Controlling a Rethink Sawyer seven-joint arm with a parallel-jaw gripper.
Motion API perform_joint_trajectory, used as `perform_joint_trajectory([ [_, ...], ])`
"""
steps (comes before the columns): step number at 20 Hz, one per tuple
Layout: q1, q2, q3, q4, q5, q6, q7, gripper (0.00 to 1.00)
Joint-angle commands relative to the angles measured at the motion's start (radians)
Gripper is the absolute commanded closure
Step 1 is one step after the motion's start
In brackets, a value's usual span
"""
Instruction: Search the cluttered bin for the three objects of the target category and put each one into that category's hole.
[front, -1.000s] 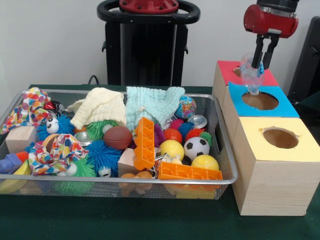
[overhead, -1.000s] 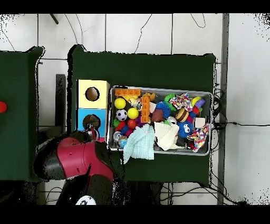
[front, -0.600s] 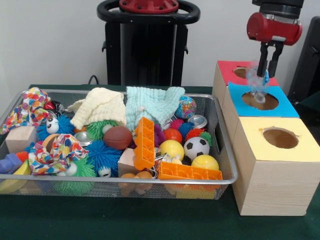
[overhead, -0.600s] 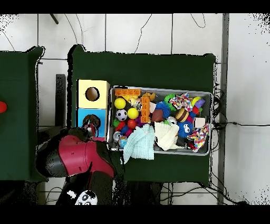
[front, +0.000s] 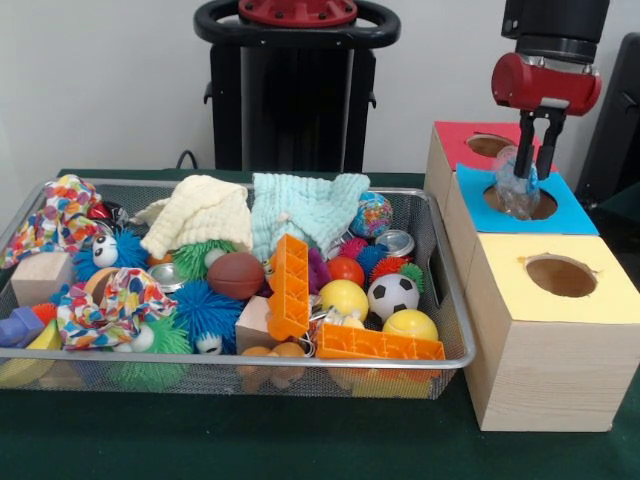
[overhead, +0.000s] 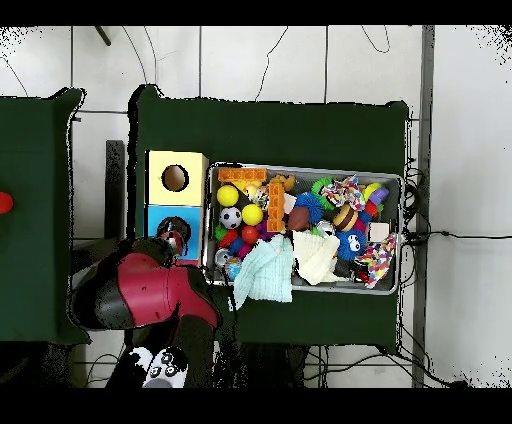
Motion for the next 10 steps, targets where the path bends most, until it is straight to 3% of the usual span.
perform_joint_trajectory([
  [1,-0.002,0.037,-0.001,0.05,0.039,-0.003,0.232,1.0],
  [8,0.013,0.045,-0.031,0.039,0.036,0.032,0.224,1.0],
  [9,0.015,0.047,-0.034,0.036,0.038,0.034,0.223,0.0],
  [10,0.016,0.048,-0.036,0.035,0.038,0.032,0.224,0.0],
])
